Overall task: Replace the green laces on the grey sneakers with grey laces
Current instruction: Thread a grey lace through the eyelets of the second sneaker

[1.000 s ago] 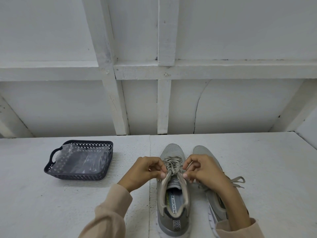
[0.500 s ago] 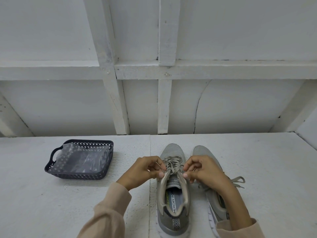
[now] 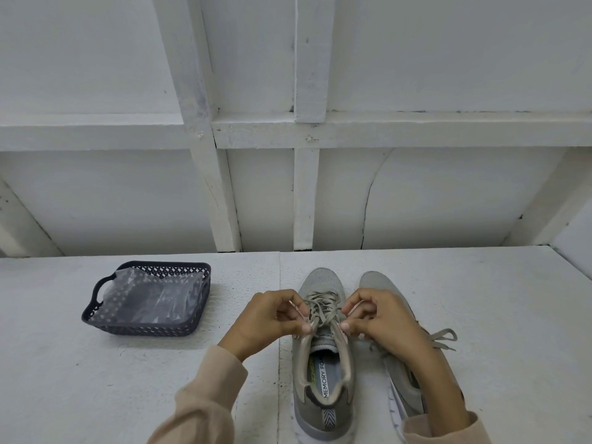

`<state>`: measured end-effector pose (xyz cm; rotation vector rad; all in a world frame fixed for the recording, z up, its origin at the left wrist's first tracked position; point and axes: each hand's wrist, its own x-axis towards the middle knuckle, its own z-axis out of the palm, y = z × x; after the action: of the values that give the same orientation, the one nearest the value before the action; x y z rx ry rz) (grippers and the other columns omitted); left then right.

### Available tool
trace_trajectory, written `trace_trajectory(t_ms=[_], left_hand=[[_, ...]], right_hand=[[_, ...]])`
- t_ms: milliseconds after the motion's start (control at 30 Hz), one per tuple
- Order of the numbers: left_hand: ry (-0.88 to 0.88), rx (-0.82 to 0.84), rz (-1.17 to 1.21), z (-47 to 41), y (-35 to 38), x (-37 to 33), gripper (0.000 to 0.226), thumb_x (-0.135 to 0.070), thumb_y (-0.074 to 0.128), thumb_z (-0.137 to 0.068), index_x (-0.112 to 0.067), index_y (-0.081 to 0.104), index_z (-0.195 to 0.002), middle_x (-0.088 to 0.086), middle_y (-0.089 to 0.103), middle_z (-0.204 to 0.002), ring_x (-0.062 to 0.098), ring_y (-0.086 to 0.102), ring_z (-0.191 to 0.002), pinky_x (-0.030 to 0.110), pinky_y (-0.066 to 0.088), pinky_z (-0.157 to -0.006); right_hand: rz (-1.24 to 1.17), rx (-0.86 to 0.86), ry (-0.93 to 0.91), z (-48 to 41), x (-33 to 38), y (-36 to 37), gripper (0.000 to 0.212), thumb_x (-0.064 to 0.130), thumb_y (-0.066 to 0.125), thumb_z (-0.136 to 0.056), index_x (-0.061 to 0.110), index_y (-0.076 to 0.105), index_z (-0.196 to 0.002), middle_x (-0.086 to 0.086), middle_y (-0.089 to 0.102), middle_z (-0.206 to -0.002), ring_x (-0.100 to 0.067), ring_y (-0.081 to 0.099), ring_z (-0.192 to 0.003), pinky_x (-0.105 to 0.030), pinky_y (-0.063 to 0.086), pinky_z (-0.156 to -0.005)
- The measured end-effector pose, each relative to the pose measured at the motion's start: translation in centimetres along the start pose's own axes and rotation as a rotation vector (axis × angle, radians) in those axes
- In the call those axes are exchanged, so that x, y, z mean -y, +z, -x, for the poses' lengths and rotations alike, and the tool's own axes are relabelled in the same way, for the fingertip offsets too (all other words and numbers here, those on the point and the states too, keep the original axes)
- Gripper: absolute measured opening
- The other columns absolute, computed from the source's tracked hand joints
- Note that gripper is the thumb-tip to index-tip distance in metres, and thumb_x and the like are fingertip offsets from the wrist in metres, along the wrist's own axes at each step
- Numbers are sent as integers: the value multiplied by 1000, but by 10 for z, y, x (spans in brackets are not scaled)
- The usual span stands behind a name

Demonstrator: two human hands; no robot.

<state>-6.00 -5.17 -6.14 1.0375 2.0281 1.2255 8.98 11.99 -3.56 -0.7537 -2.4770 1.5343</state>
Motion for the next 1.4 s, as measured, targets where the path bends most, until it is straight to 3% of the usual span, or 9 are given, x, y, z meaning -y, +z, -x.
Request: trace_trajectory(t_ms=[100, 267, 467, 667, 767, 833, 1067, 1233, 1400], left_hand=[[6, 2, -81, 2, 1, -7, 28, -21, 88, -68, -16, 68, -87, -1, 74, -74, 7, 68, -67, 23, 55, -72], [53, 25, -313, 4, 5, -10, 22, -39, 84, -67, -36, 63, -75, -20, 68, -77, 0, 63, -72, 33, 55, -76], [110, -18, -534, 8, 21, -17, 18, -51, 73, -75, -40, 69, -89, -16, 57, -93, 2, 54, -85, 32, 48, -76], [101, -125, -537, 7, 40, -12, 19, -57, 67, -80, -42, 72, -92, -12, 50, -92, 1, 47, -82, 21, 32, -60], [111, -137, -487, 8, 43, -10, 16, -53, 69, -79, -41, 73, -89, -12, 50, -90, 1, 47, -81, 19, 32, -59], [116, -133, -492, 8, 43, -11, 17, -53, 68, -80, -40, 72, -89, -12, 50, -92, 2, 47, -82, 21, 35, -61], [121, -112, -586, 6, 43, -13, 22, -54, 66, -80, -36, 71, -91, -11, 51, -95, 2, 45, -83, 25, 38, -63], [130, -111, -605, 6, 43, -10, 24, -54, 64, -79, -35, 70, -92, -12, 50, -95, 3, 47, -86, 25, 38, -63], [141, -96, -619, 5, 39, -10, 24, -55, 63, -79, -35, 69, -91, -11, 52, -95, 4, 51, -84, 29, 45, -68]], right_hand=[[34, -18, -34, 2, 2, 2, 19, 2, 79, -75, 15, 68, -85, -3, 72, -65, -9, 65, -58, -26, 50, -52], [178, -39, -92, 2, 1, 6, 21, 8, 78, -76, 24, 68, -85, 6, 72, -65, -3, 63, -59, -26, 51, -64], [166, 23, -79, 1, 0, 2, 30, -2, 69, -79, 27, 68, -84, 5, 70, -66, -6, 64, -62, -29, 55, -67], [19, 33, -39, -2, -10, 2, 25, -5, 63, -75, 19, 69, -79, -9, 68, -73, -27, 63, -65, -60, 55, -62], [-22, 49, -20, -4, -15, 1, 25, -1, 65, -72, 23, 68, -77, -7, 69, -73, -38, 66, -71, -69, 51, -63], [-32, 54, -11, -4, -16, 1, 24, 0, 65, -71, 23, 68, -77, -6, 69, -71, -34, 66, -68, -71, 50, -65], [-54, 45, 0, -4, -13, 3, 23, -4, 68, -74, 19, 66, -72, -1, 65, -66, -23, 64, -57, -71, 47, -63], [-70, 49, -11, -2, -12, 3, 20, 1, 70, -71, 21, 67, -73, -1, 67, -67, -24, 64, -63, -71, 48, -65], [1, 48, -45, 1, -6, 2, 22, -2, 72, -76, 19, 69, -83, -1, 70, -73, -16, 61, -63, -51, 55, -66]])
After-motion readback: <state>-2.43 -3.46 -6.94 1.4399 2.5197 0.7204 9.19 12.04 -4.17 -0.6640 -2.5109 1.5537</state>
